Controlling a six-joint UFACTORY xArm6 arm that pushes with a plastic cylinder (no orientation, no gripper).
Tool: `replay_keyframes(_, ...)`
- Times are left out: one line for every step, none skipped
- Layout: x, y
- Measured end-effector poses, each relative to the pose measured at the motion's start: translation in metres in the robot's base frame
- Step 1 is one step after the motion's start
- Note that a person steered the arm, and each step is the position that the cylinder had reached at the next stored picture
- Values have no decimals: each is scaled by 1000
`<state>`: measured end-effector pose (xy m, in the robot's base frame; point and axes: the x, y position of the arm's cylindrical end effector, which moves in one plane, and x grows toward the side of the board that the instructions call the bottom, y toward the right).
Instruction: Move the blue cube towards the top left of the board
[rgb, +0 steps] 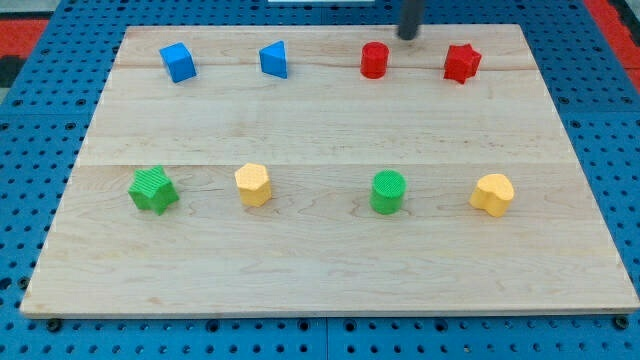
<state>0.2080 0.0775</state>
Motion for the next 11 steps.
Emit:
replay_keyframes(0, -91)
replay_keyframes(-4, -162)
replay_keyframes(21, -175)
replay_keyframes(70, -188)
replay_keyframes(103, -192)
replay_keyframes(86, -219)
replay_keyframes(82, -240)
replay_keyframes(76, -242)
replay_keyframes(86, -255)
replay_keyframes(81, -274)
replay_keyframes(68, -277)
